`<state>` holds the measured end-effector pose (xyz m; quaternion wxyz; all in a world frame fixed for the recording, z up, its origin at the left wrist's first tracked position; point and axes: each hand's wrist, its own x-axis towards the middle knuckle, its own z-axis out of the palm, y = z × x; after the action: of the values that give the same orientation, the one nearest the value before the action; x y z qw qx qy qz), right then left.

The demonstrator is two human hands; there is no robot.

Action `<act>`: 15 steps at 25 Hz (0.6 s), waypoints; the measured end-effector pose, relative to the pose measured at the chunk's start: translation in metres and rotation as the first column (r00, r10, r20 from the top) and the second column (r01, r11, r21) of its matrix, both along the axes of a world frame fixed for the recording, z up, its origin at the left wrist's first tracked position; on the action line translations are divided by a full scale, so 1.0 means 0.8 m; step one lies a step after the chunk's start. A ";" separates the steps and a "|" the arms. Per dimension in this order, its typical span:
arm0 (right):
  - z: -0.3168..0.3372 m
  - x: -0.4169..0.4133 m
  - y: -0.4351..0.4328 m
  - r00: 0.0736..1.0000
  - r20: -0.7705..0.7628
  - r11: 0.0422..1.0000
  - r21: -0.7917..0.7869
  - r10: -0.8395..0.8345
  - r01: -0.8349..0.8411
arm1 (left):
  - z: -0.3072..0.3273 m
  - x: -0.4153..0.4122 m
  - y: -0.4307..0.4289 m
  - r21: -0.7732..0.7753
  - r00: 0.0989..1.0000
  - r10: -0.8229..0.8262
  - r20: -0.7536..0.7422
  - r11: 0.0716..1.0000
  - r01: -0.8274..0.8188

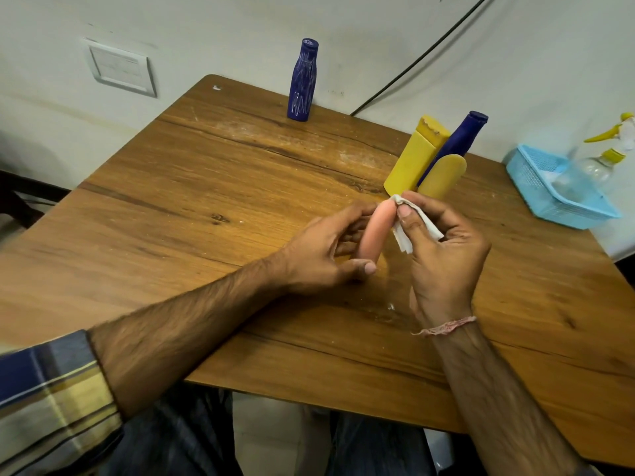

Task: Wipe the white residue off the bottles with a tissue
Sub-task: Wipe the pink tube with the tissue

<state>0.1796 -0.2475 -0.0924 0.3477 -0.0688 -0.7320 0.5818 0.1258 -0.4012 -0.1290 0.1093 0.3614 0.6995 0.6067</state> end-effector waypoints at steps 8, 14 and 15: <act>0.005 -0.005 0.009 0.998 -0.061 0.998 -0.065 -0.005 0.001 | 0.004 -0.002 0.000 0.001 0.964 0.250 -0.088 0.968 -0.251; -0.023 0.018 0.002 0.975 -0.223 0.731 0.664 -0.003 0.154 | 0.005 0.000 0.000 0.002 0.929 0.358 -0.098 0.933 -0.359; -0.029 0.022 0.001 0.976 -0.218 0.711 0.688 0.006 0.149 | 0.005 0.000 0.000 0.014 0.923 0.376 -0.078 0.926 -0.376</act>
<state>0.1976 -0.2468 -0.1158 0.4433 0.0992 -0.8547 0.2513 0.1261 -0.4014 -0.1252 -0.0368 0.2443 0.7601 0.6010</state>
